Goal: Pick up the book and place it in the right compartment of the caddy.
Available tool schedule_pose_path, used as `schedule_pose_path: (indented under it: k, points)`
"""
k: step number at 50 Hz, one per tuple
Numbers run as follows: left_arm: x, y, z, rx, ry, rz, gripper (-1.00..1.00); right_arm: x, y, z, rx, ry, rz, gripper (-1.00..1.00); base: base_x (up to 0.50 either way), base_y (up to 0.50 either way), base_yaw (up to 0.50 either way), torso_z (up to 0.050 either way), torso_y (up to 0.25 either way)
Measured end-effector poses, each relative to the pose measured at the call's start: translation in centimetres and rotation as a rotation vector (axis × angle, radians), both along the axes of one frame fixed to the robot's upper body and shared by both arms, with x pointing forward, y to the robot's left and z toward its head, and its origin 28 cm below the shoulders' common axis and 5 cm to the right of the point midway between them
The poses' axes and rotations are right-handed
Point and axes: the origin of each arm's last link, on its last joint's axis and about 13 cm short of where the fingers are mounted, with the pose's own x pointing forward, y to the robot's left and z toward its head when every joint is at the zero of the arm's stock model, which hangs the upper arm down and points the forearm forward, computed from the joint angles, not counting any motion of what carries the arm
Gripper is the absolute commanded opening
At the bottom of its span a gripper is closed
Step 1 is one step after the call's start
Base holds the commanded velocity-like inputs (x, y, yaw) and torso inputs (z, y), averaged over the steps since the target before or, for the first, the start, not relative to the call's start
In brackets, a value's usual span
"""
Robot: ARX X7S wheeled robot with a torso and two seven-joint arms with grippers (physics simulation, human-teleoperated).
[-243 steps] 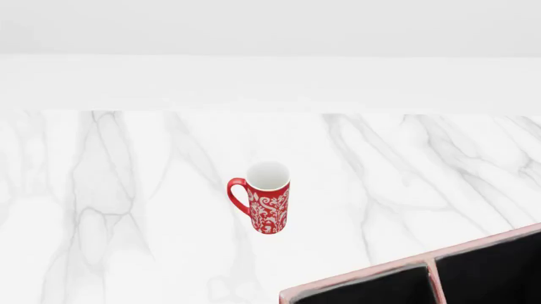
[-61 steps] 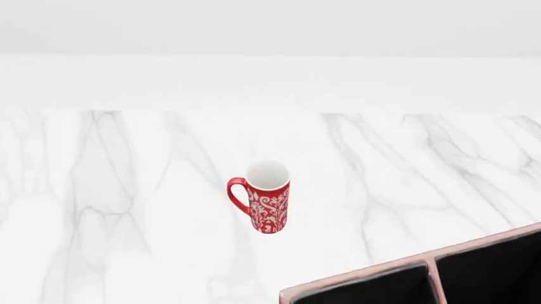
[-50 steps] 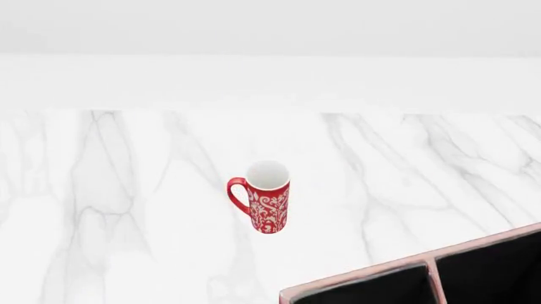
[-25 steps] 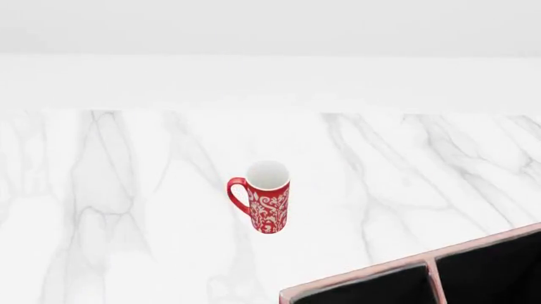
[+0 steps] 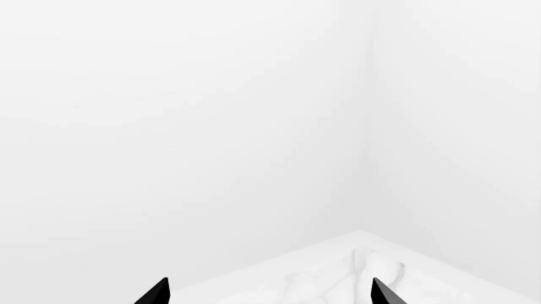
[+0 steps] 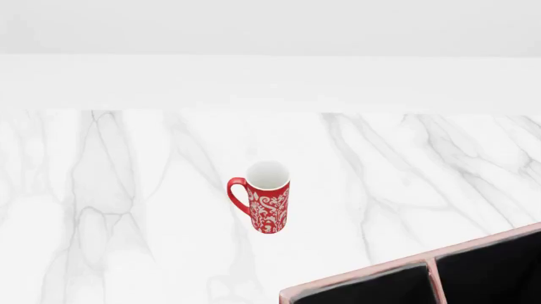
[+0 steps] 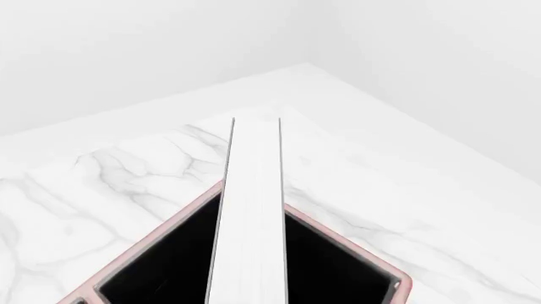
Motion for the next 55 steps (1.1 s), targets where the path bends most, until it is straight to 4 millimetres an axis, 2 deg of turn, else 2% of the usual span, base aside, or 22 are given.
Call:
schedule_pose_path:
  k: [1, 28, 35, 40, 45, 55]
  points:
    - [0.0, 0.0, 0.0, 0.0, 0.0, 0.0, 1.0, 0.0, 0.0, 0.0, 0.002, 0.0, 0.002, 1.0, 0.0, 0.0, 0.0, 0.0, 0.0]
    - [0.1, -0.1, 0.0, -0.001, -0.001, -0.004, 1.0, 0.3, 0.1, 0.3, 0.015, -0.025, 0.024, 1.0, 0.0, 0.0, 0.0, 0.0, 0.0]
    - [0.5, -0.3, 0.2, 0.004, 0.003, -0.021, 1.0, 0.8, 0.8, 0.9, 0.013, -0.048, 0.061, 1.0, 0.0, 0.0, 0.0, 0.0, 0.0]
    - [1.9, -1.0, 0.6, 0.012, 0.005, -0.077, 1.0, 1.8, 2.0, 2.0, 0.006, -0.083, 0.115, 1.0, 0.0, 0.0, 0.0, 0.0, 0.0]
    - [4.1, -2.2, 1.1, 0.021, 0.011, -0.166, 1.0, 3.1, 3.5, 2.9, 0.003, -0.118, 0.185, 1.0, 0.0, 0.0, 0.0, 0.0, 0.0]
    - [9.4, -6.0, 2.0, 0.042, 0.035, -0.41, 1.0, 5.7, 6.8, 3.6, 0.003, -0.166, 0.332, 1.0, 0.0, 0.0, 0.0, 0.0, 0.0]
